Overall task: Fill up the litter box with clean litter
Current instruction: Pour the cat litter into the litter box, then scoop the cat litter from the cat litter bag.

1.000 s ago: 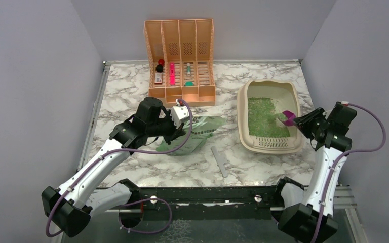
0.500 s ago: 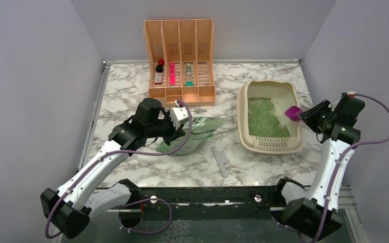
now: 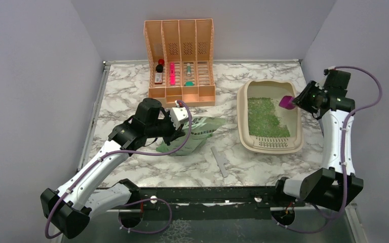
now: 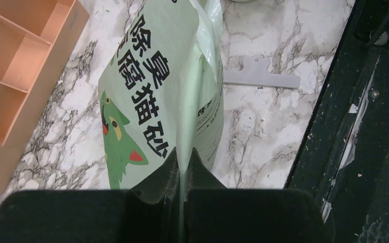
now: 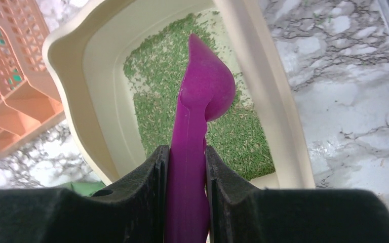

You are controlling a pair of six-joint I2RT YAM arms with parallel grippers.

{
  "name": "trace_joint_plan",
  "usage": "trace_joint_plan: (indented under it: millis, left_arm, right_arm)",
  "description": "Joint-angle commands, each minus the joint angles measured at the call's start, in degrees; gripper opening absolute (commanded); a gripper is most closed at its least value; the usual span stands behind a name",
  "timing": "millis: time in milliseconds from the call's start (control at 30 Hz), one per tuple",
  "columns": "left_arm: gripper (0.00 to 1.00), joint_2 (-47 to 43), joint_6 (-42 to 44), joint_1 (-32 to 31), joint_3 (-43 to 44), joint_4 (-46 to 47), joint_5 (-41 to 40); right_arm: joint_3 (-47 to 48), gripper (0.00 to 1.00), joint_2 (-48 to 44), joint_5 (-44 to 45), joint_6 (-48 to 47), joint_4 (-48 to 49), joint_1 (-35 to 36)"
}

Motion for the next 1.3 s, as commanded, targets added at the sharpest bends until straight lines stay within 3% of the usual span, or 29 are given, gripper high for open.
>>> trace_joint_plan:
  millis: [0,133,267,700,1067,1267]
  left_arm:
    - [0.0,-1.38,0.24,-0.32,1.1,4.67,3.54]
    - [0.0,-1.6,-0.09,-0.33,1.2,4.7,3.43]
    - [0.0,-1.36,-0.37,-0.33,1.2,4.67,3.47]
    - [0.0,-0.71,-0.89,-0.33,1.56,4.6,3.43]
    - [0.0,-0.93,0.12,-0.33,1.83,4.18,2.37]
    - [0.0,-0.9,0.97,-0.33,2.2,4.11,2.12]
  right_arm:
    - [2.63,0.01,0.34,7.17,-3.38,-1.72,5.27]
    - [3.82,0.01,-1.27,5.18,-4.83,-2.42,5.99]
    - [5.14,0.01,-2.08,-3.16,-6.53,-4.31,5.96]
    - [8.25,0.01,-4.15,-13.29,-2.25,-10.24,5.95]
    - [13.02,0.01,-3.59,-43.42,-0.52,-7.93,6.07]
    - [11.31,0.01,-3.44,-49.99,1.4,-5.8,6.31]
